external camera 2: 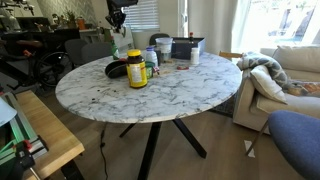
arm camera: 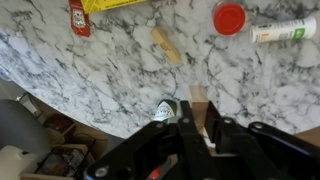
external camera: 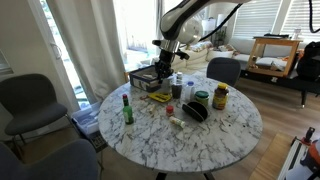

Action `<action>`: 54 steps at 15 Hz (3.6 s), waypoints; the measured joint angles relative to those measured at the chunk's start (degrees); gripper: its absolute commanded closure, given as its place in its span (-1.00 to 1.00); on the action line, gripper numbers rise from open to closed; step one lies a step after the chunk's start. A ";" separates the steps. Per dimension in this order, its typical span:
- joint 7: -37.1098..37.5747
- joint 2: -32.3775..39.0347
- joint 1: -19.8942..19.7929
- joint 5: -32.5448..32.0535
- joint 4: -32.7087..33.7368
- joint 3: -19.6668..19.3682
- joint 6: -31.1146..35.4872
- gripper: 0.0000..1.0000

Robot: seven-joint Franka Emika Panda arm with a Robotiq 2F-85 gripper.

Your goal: Move the brown object to the left

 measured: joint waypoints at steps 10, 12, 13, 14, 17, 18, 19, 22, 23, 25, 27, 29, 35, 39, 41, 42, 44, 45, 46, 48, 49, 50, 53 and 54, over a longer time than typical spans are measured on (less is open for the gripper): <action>-9.48 2.43 -0.28 -0.17 -1.16 1.71 8.53 0.91; -17.12 3.50 -0.87 1.74 -1.51 2.89 11.64 0.91; -21.22 4.58 -1.82 2.60 -1.48 3.97 12.99 0.91; -25.40 5.99 -3.43 3.59 -1.26 5.77 14.13 0.91; -37.72 10.97 -8.51 6.25 0.56 11.33 14.85 0.91; -41.77 12.70 -9.36 6.46 1.39 11.98 14.82 0.91; -45.40 14.38 -9.77 6.28 2.39 11.94 14.54 0.91; -44.21 18.16 -8.08 1.61 5.91 7.36 13.99 0.65; -43.21 18.69 -7.40 0.73 6.73 6.06 13.99 0.65; -42.56 18.96 -6.75 0.35 7.34 5.40 13.99 0.91; -42.45 18.94 -6.28 -2.07 7.34 5.06 13.75 0.91; -41.14 19.00 -4.71 -7.88 8.07 2.76 10.67 0.91; -41.21 21.13 -3.24 -15.25 20.68 0.59 -14.62 0.65; -41.21 22.92 -3.25 -15.12 25.11 0.73 -18.96 0.91; -37.54 23.04 -3.01 -14.64 25.13 0.61 -18.91 0.91; -34.23 22.98 -2.69 -14.17 25.13 0.55 -18.91 0.91; -27.36 22.95 -1.79 -13.30 25.16 0.50 -18.93 0.91; -24.05 22.96 -1.34 -13.14 25.17 0.47 -18.93 0.91; -21.87 23.05 -0.98 -13.14 25.24 0.47 -19.26 0.91; -19.69 23.48 -0.53 -13.03 25.35 0.53 -19.90 0.91; -18.77 23.85 -0.38 -12.93 25.43 0.54 -19.93 0.91; -17.90 24.41 -0.26 -12.87 25.69 0.54 -19.92 0.91; -15.76 26.64 -0.11 -12.73 27.22 0.55 -19.79 0.91; -15.13 27.41 -0.11 -12.63 27.92 0.55 -19.68 0.91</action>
